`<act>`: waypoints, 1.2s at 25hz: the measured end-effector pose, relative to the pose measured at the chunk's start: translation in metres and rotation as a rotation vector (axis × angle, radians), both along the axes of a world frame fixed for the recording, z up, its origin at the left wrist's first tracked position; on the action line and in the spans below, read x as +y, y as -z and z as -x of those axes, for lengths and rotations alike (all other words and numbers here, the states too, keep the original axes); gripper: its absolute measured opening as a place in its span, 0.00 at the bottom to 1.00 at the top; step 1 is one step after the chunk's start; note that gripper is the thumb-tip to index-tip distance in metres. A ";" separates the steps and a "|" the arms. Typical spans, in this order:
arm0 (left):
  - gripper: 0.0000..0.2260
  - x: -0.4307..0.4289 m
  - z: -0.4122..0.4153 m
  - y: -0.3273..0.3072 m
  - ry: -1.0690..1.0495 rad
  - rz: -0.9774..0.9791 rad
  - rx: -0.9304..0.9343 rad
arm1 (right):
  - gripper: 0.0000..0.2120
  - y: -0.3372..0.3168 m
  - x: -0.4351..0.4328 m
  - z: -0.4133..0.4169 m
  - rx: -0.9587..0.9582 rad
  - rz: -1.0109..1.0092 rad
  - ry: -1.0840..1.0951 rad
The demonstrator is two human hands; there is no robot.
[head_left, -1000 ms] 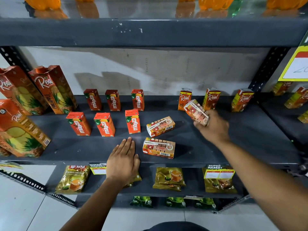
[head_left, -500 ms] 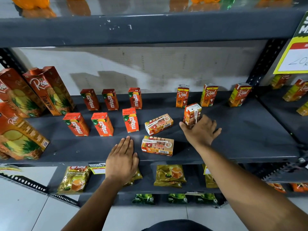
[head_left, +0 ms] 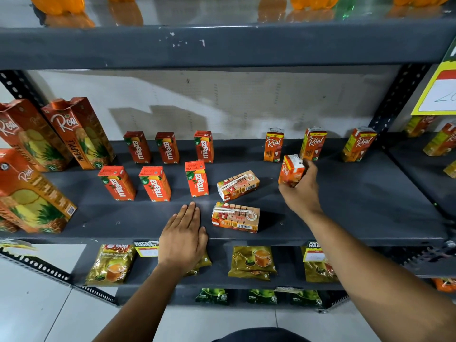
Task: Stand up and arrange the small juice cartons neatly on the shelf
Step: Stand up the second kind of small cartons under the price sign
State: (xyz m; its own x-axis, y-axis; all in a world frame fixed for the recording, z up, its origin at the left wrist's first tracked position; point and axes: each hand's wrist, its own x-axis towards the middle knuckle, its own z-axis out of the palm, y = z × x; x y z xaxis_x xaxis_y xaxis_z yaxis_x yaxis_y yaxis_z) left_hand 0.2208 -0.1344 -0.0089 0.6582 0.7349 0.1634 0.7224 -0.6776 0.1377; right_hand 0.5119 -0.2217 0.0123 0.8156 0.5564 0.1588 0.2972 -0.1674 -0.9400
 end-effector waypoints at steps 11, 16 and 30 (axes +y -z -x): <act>0.28 0.002 0.001 0.003 0.000 -0.004 0.028 | 0.27 -0.023 -0.003 -0.055 0.000 0.594 -0.469; 0.29 0.001 0.000 0.004 -0.009 -0.003 0.033 | 0.36 -0.028 -0.036 -0.010 -0.265 0.199 -0.135; 0.29 0.000 0.000 0.000 0.009 0.000 0.017 | 0.27 -0.025 0.013 0.105 -0.842 0.683 -0.512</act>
